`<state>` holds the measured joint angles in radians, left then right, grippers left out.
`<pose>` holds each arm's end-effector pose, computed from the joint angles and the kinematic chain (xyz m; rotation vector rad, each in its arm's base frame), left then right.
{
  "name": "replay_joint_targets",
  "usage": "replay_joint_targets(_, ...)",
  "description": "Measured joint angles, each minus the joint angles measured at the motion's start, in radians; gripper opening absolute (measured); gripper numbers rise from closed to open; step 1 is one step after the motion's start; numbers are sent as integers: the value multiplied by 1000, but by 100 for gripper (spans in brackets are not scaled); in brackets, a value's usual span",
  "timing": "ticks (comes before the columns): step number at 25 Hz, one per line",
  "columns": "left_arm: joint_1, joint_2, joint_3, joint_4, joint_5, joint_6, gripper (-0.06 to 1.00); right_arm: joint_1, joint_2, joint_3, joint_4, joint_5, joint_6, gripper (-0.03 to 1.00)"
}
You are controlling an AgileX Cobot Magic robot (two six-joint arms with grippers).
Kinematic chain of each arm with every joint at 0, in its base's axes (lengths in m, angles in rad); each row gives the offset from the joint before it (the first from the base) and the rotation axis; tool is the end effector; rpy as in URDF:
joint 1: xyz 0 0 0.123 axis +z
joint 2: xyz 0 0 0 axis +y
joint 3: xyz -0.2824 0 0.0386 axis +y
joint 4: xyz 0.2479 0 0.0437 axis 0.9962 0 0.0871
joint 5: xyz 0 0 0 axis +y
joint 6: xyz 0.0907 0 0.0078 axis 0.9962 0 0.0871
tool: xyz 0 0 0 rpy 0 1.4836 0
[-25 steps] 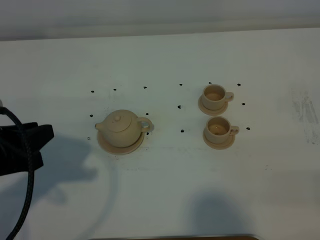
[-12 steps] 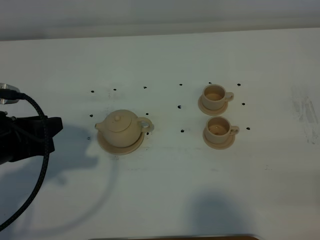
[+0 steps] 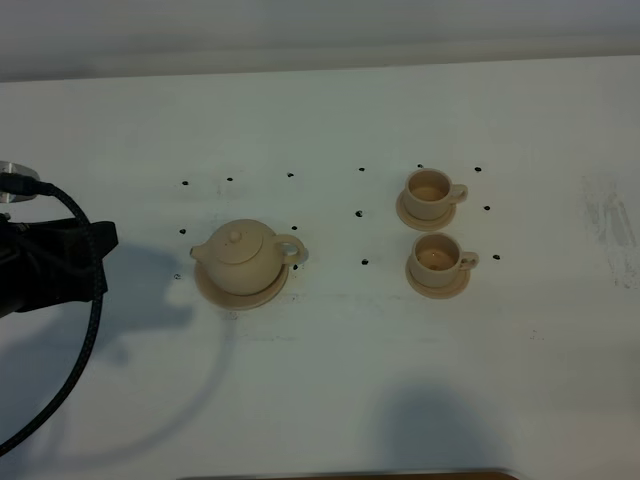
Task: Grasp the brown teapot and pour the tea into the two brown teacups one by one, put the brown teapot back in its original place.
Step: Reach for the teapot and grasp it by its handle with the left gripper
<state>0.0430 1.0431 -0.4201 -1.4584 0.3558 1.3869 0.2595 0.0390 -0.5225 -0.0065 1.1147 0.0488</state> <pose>0.1907 -0.0235 0.2307 0.0916 2.1313 -0.3913 -0.0034 -0.0015 0.2793 -0.2225 2.1080 0.1757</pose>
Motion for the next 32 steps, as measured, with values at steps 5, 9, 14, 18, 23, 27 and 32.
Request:
replay_joint_targets(5,0,67,0,-10,-11,29,29,0,0,0,0,0,0,45)
replay_joint_targets(9,0,86,0,-58,0,95,29,0,0,0,1,0,0,45)
replay_joint_targets(14,0,88,-2,-128,-7,202,29,0,0,0,7,0,-1,45)
replay_joint_targets(18,0,110,-40,-11,-15,118,29,0,0,0,7,0,-1,45)
replay_joint_targets(23,-44,163,-120,345,-80,-257,29,0,0,0,7,1,0,45)
replay_joint_targets(27,-108,205,-146,590,-177,-525,29,0,0,0,7,1,0,45)
replay_joint_targets(32,-210,266,-216,685,-251,-692,29,0,0,0,7,1,0,45)
